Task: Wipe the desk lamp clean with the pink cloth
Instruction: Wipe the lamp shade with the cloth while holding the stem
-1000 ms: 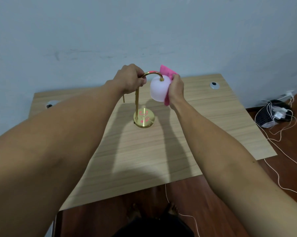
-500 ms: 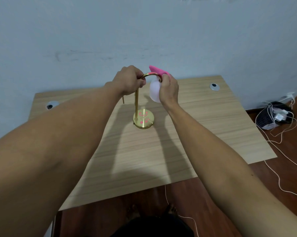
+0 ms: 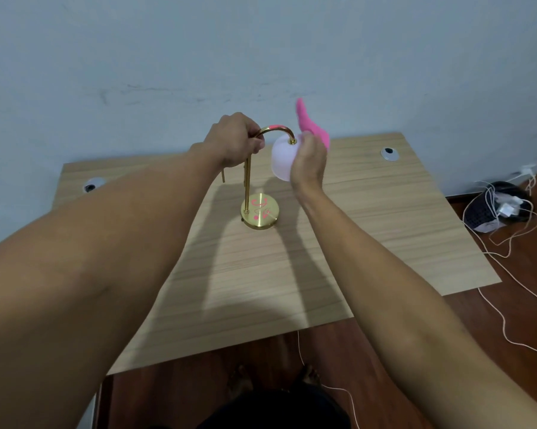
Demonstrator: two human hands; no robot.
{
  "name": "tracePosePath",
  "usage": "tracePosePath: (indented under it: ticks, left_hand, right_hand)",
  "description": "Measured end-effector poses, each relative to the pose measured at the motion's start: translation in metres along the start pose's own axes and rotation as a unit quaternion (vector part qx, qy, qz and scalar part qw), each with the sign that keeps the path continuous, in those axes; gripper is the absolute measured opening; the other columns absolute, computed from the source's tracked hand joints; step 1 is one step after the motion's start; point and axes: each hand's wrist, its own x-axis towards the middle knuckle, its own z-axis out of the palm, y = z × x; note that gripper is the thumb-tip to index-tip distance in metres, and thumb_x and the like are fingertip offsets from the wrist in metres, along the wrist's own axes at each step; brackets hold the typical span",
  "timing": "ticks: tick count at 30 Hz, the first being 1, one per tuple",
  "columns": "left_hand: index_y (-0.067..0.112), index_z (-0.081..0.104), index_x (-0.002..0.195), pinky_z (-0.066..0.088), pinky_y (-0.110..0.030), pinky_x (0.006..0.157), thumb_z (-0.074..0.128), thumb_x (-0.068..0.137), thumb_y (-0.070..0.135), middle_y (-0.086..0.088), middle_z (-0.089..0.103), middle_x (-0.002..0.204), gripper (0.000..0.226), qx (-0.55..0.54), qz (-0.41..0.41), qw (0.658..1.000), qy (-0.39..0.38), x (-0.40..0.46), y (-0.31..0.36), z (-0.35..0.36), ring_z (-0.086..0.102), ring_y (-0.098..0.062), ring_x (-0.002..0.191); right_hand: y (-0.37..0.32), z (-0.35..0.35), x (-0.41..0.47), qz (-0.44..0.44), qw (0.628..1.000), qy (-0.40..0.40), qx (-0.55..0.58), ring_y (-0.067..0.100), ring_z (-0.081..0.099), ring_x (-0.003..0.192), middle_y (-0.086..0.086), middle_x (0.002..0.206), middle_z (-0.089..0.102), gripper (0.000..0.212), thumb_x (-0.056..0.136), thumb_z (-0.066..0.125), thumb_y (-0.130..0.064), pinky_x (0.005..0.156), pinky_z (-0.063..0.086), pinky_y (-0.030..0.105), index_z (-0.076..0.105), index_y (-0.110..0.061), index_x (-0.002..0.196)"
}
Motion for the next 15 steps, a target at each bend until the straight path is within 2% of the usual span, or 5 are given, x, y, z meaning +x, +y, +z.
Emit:
tracePosePath:
  ticks: [5,7,10,12,15]
  left_hand:
    - [0.021,0.078,0.088,0.059,-0.041,0.087,0.067,0.09,0.024,-0.001,0.076,0.088,0.011,0.0,0.003,1.0,0.001,-0.001,0.001,0.0,0.071,-0.025,0.088]
    - [0.022,0.077,0.087,0.059,-0.041,0.086,0.067,0.09,0.024,-0.001,0.076,0.088,0.011,-0.003,0.002,1.0,0.0,-0.001,0.0,0.001,0.071,-0.025,0.088]
    - [0.024,0.077,0.086,0.059,-0.04,0.086,0.067,0.091,0.025,0.0,0.076,0.088,0.011,-0.004,0.003,1.0,-0.002,-0.001,0.0,0.001,0.071,-0.024,0.087]
    - [0.024,0.076,0.085,0.059,-0.04,0.085,0.067,0.091,0.024,0.0,0.076,0.088,0.011,-0.007,0.003,1.0,-0.001,0.0,-0.001,0.001,0.071,-0.024,0.087]
    - [0.024,0.076,0.084,0.059,-0.039,0.085,0.066,0.091,0.024,0.0,0.076,0.088,0.012,-0.002,0.006,1.0,-0.001,0.0,-0.001,0.001,0.071,-0.024,0.088]
  right_hand:
    - [0.015,0.005,-0.007,-0.052,0.998,-0.004,-0.046,0.011,0.05,0.137,-0.009,0.146,0.059,0.053,0.097,0.032,-0.029,0.116,0.033,0.033,0.059,-0.033,0.143]
    - [0.023,-0.001,-0.002,0.052,0.998,0.019,0.01,0.017,0.062,0.112,-0.007,0.126,0.065,0.051,0.093,0.036,-0.034,0.091,0.053,0.033,0.061,-0.033,0.138]
    - [0.024,-0.015,0.006,0.224,0.97,0.013,0.091,0.031,0.061,0.077,0.013,0.109,0.07,0.055,0.083,0.043,-0.046,0.05,0.045,0.024,0.069,-0.013,0.119]
    - [0.018,-0.016,0.005,0.218,0.971,0.03,0.097,0.038,0.068,0.093,0.011,0.112,0.073,0.046,0.091,0.045,-0.046,0.058,0.049,0.03,0.072,-0.015,0.109]
    - [0.019,-0.004,-0.01,-0.02,0.999,-0.021,-0.03,0.024,0.036,0.152,0.003,0.161,0.045,0.052,0.102,0.036,-0.028,0.119,0.036,0.041,0.049,-0.023,0.152]
